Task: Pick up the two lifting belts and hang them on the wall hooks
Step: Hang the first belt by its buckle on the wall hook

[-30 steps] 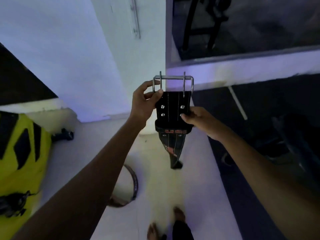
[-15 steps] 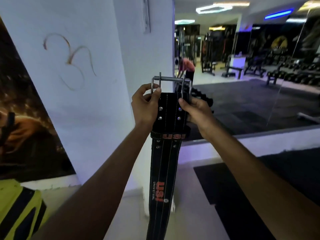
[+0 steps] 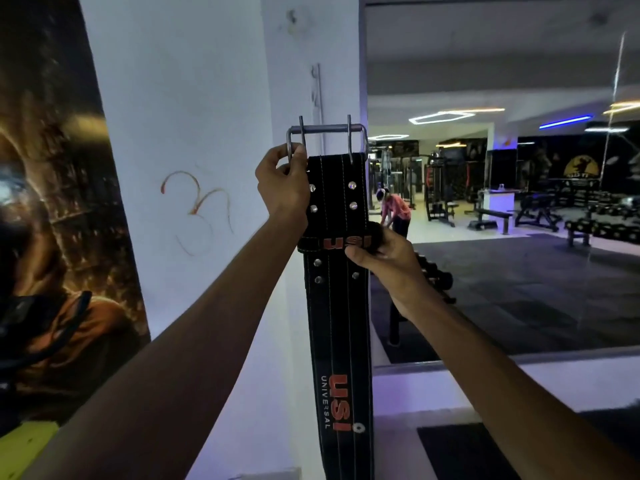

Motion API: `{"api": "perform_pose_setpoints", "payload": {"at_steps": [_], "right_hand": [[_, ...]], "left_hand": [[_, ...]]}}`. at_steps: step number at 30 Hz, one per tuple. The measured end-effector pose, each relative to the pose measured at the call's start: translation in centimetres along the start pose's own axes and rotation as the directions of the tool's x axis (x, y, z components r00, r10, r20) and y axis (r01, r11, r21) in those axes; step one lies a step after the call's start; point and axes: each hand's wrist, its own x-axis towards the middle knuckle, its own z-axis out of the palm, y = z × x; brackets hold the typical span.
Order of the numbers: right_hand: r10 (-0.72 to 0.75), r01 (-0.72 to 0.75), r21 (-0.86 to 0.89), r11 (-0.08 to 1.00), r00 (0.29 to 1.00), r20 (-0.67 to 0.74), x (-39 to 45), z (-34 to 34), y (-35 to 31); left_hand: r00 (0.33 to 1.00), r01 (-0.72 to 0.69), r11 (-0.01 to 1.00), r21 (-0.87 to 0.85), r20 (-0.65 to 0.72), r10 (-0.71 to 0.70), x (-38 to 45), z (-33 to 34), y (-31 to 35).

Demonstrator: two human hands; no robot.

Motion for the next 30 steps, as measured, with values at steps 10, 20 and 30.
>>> {"api": "perform_pose_setpoints", "payload": {"at_steps": [10, 20, 30], "right_hand": [[0.202, -0.201, -0.107, 0.974, 0.979, -0.001, -5.0, -1.4, 6.7], [0.281, -0.274, -0.096, 0.957, 0.957, 0.068, -5.1, -2.2, 6.9], [0.466, -0.427, -0.252, 0.868, 0.877, 0.120, -12.4, -2.2, 13.8]], "left_hand": [[1.000, -0.029, 1.000, -0.012, -0.006, 0.029, 0.9, 2.6, 2.9], [0.999, -0.022, 1.000, 0.014, -0.049, 0.023, 1.5, 3.5, 2.2], [0.997, -0.029, 0.999, 0.022, -0.067, 0.030, 1.9, 3.7, 2.4]]}}
